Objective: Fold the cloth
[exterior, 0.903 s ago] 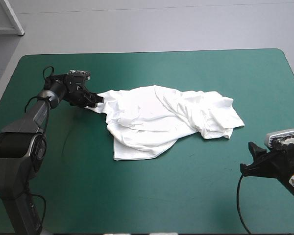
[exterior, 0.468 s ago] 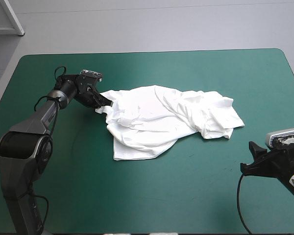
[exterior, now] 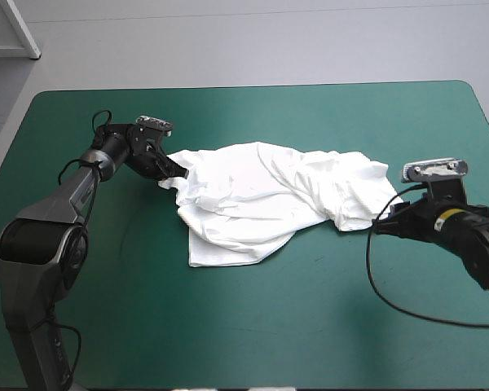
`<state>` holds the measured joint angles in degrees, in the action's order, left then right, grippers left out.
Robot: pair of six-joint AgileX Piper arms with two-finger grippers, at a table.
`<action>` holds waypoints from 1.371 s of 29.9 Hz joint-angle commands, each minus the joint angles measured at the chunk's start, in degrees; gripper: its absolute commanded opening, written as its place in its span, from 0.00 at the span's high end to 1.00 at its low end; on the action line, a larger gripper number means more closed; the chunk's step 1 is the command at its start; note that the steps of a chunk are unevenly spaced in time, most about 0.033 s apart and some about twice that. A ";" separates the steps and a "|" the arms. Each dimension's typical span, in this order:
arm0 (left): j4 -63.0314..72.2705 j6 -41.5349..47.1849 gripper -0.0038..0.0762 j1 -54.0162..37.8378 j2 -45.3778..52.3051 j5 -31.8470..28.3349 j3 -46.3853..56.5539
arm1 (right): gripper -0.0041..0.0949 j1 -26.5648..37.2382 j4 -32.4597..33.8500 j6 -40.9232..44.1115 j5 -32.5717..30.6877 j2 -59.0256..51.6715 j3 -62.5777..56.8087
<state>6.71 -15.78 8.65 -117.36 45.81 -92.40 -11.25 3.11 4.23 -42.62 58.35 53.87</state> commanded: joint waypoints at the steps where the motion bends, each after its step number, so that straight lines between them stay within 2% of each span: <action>1: -0.04 -0.19 0.93 0.23 1.64 3.00 -0.64 | 0.51 4.16 -1.56 -3.02 3.77 5.03 3.78; 3: -0.04 -0.19 0.93 0.23 1.64 3.33 -0.64 | 0.51 7.60 -6.52 -6.48 6.60 7.19 3.78; 7: 0.54 -0.22 0.93 0.23 1.64 3.75 -0.64 | 0.52 16.92 -24.86 -19.65 8.52 11.93 3.78; 9: 1.27 -0.32 0.93 0.23 1.64 3.75 -0.64 | 0.54 19.76 -28.65 -23.36 8.67 15.05 3.78; 14: 1.27 -0.57 0.93 0.23 1.64 3.95 -0.64 | 0.52 20.40 -26.20 -24.95 9.47 23.05 5.05; 18: 1.27 -0.78 0.93 0.23 1.64 4.40 -0.64 | 0.39 20.40 -24.53 -24.96 14.57 27.47 5.05; 20: 1.27 -0.89 0.93 0.23 1.64 4.40 -0.64 | 0.36 20.40 -24.53 -25.07 16.02 28.96 5.05; 26: 1.40 -0.89 0.93 0.23 1.64 4.18 -0.64 | 0.37 20.15 -25.82 -26.99 16.30 32.71 5.05; 32: 1.40 -0.89 0.93 0.23 1.64 4.28 -0.64 | 0.43 16.65 -25.23 -27.95 17.09 34.90 5.05; 41: 1.40 -0.89 0.93 0.23 1.64 4.78 -0.64 | 0.45 15.33 -25.34 -26.75 16.98 40.09 5.05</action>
<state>7.08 -16.83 8.65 -117.40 46.28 -92.64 4.25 -21.84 -22.90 -24.53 97.81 58.48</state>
